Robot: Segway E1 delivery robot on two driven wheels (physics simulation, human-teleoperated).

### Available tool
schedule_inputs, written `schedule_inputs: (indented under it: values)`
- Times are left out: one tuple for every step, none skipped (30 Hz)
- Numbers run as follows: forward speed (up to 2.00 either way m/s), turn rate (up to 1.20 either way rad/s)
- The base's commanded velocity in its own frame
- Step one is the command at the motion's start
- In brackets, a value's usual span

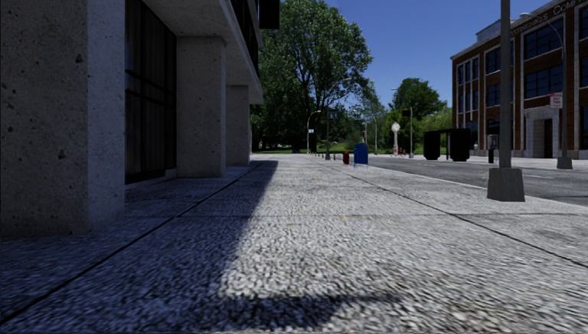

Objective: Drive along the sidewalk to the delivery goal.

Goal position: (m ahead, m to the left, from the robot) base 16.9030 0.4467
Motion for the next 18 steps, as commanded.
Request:
schedule_inputs:
  values:
    - [2.0,0.0]
    - [2.0,0.0]
    - [2.0,0.0]
    - [2.0,0.0]
    - [2.0,0.0]
    - [2.0,0.0]
    - [2.0,0.0]
    - [2.0,0.0]
    - [2.0,0.0]
    - [2.0,0.0]
    - [2.0,0.0]
    - [2.0,0.0]
    - [2.0,0.0]
    - [2.0,0.0]
    - [2.0,0.0]
    - [2.0,0.0]
    - [2.0,0.0]
    - [2.0,0.0]
